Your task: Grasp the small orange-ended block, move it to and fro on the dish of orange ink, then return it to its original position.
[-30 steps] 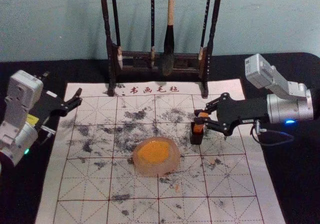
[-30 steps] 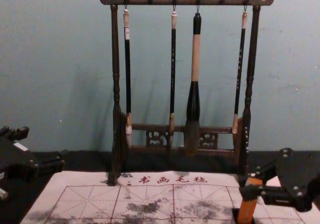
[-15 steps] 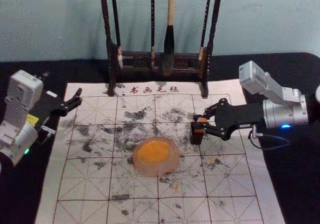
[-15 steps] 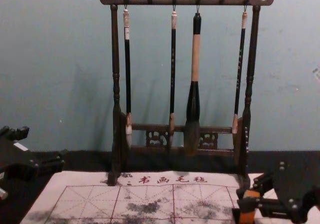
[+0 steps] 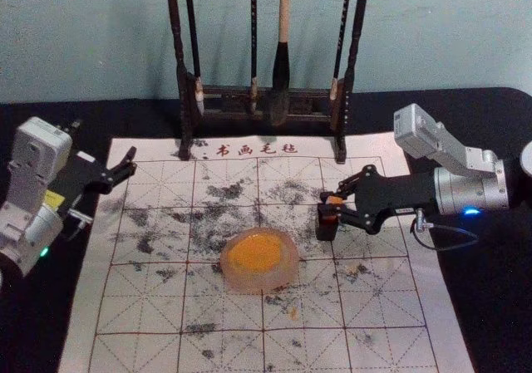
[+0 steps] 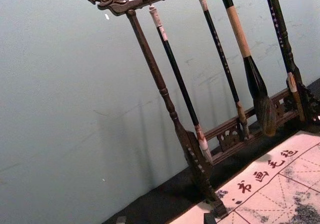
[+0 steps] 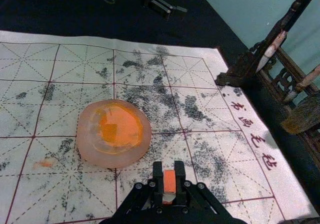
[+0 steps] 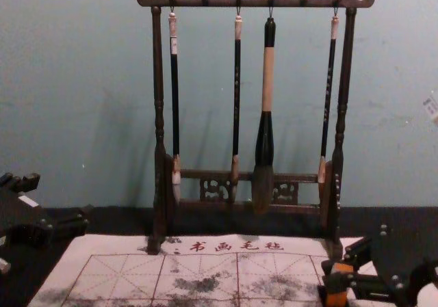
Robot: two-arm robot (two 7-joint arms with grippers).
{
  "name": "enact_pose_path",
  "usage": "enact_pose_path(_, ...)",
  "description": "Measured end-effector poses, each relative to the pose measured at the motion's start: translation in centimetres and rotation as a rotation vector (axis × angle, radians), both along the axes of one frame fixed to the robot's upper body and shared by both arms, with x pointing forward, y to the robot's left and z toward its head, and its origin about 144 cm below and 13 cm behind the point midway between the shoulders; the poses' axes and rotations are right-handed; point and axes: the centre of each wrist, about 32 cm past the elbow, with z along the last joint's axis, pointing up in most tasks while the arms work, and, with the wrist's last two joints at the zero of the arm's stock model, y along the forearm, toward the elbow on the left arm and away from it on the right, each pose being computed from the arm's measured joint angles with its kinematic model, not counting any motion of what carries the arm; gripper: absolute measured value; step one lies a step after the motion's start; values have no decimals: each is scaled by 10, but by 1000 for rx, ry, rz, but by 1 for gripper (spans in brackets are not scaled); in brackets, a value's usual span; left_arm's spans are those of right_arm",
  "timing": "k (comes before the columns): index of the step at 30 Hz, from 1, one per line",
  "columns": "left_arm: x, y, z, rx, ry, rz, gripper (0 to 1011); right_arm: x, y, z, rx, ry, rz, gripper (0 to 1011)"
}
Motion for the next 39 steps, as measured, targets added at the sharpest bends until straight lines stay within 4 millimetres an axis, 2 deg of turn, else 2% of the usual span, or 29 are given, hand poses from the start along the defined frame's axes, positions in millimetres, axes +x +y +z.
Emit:
enact_pose_path(9,0,0,0,0,0,0,1001,0,0,0,0,1,0,162)
enact_pose_path(16,0,0,0,0,0,0,1001,0,0,0,0,1,0,411)
enact_pose_path(17,0,0,0,0,0,0,1001,0,0,0,0,1,0,411)
enact_pose_path(18,0,0,0,0,0,0,1001,0,0,0,0,1,0,473)
enact_pose_path(21,0,0,0,0,0,0,1001,0,0,0,0,1,0,568)
enact_pose_path(22,0,0,0,0,0,0,1002,0,0,0,0,1,0,568)
enact_pose_path(23,0,0,0,0,0,0,1001,0,0,0,0,2,0,638)
enact_pose_path(31,0,0,0,0,0,0,1001,0,0,0,1,2,0,865)
enact_pose_path(35,0,0,0,0,0,0,1001,-5,1,4,54,-33,-39,979)
enact_pose_path(39,0,0,0,0,0,0,1001,-14,1,8,119,-86,-115,1000)
